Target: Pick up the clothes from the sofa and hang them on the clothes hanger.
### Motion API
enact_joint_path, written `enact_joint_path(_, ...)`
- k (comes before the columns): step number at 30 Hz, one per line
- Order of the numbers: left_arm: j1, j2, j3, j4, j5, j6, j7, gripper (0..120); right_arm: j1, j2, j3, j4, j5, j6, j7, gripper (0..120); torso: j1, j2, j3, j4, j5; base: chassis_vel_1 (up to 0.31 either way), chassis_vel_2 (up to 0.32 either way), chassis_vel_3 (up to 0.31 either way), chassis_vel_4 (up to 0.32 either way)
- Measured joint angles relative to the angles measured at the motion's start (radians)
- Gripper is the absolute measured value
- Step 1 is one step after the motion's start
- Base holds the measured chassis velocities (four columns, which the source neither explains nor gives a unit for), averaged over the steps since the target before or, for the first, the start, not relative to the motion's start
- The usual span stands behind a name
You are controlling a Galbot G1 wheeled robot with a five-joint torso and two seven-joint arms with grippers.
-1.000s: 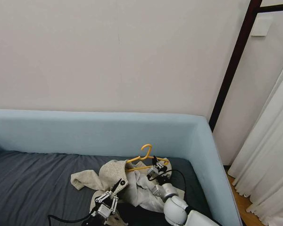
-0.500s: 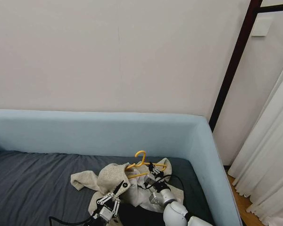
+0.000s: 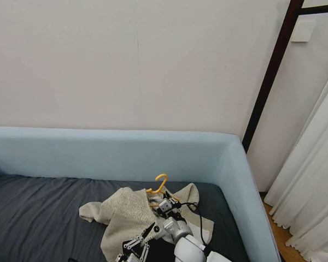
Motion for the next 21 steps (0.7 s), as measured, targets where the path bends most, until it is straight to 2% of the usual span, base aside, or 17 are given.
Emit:
enact_joint_path(8, -0.009, 0.012, -0.018, 0.037, 0.024, 0.027, -0.078, 0, 0.018, 0.004, 0.039, 0.044, 0.029, -0.012, 0.086, 4, 0.0, 0.0, 0.0, 0.0, 0.0, 0.0, 0.0, 0.0, 0.0)
enact_joint_path(20, -0.026, 0.023, -0.012, 0.056, 0.019, 0.039, -0.111, 0, 0.014, 0.015, 0.059, 0.067, 0.048, 0.016, 0.105, 4, 0.0, 0.0, 0.0, -0.0001, 0.0001, 0.0, 0.0, 0.0, 0.0)
enact_joint_path(21, -0.027, 0.023, -0.009, 0.058, 0.018, 0.034, -0.111, 4, 0.012, 0.02, 0.058, 0.063, 0.041, 0.031, 0.104, 4, 0.0, 0.0, 0.0, -0.0001, 0.0001, 0.0, 0.0, 0.0, 0.0)
